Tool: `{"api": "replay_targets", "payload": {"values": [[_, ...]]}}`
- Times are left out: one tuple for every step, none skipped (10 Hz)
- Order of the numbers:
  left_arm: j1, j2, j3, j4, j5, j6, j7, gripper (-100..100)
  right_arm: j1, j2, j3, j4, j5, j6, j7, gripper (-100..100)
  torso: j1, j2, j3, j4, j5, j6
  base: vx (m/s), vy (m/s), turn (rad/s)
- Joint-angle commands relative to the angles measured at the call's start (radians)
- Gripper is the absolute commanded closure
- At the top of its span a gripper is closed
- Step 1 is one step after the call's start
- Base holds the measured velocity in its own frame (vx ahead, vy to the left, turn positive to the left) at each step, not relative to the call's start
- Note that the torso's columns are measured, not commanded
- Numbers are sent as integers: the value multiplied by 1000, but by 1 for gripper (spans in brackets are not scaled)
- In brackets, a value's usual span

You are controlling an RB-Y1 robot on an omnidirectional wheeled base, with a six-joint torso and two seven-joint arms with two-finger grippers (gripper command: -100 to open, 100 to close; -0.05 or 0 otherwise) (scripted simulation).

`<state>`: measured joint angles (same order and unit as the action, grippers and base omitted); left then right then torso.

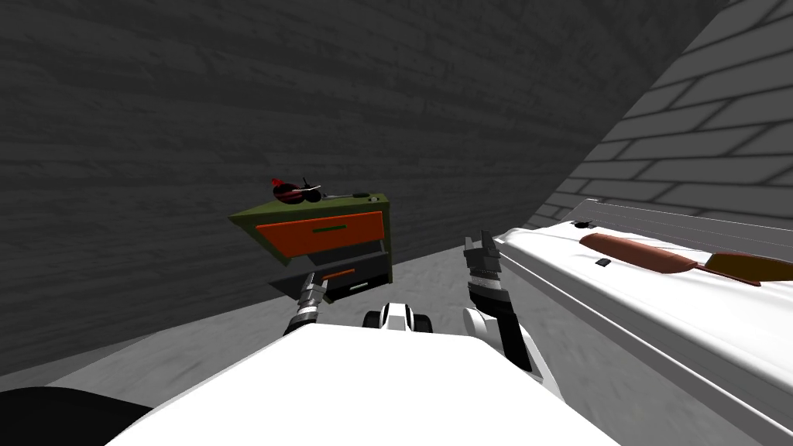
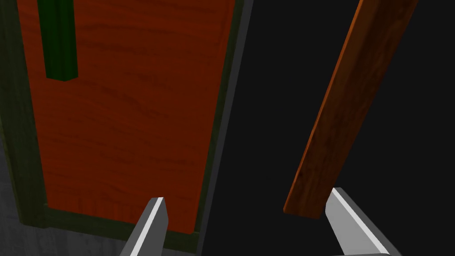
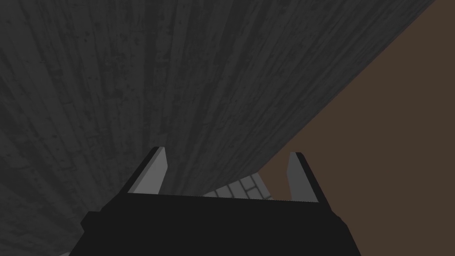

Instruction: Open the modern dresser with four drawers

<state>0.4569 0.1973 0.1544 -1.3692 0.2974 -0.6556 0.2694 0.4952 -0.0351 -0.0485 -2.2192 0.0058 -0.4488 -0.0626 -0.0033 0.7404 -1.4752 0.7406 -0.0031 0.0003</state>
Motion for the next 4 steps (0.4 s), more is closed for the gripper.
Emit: {"api": "replay_targets", "payload": {"values": [[1, 0, 0, 1, 0, 2, 0, 0, 0, 0, 0, 0, 0, 0, 0, 0, 1, -1, 0, -1, 1, 0, 0, 0, 0], [2, -1, -1, 2, 0, 3, 0, 0, 0, 0, 0, 0, 0, 0, 0, 0, 2, -1, -1, -1, 2, 0, 0, 0, 0], [2, -1, -1, 3, 0, 3, 0, 0, 0, 0, 0, 0, 0, 0, 0, 0, 2, -2, -1, -2, 2, 0, 0, 0, 0], [2, -1, -1, 4, 0, 4, 0, 0, 0, 0, 0, 0, 0, 0, 0, 0, 2, -2, -1, -2, 2, 0, 0, 0, 0]]}}
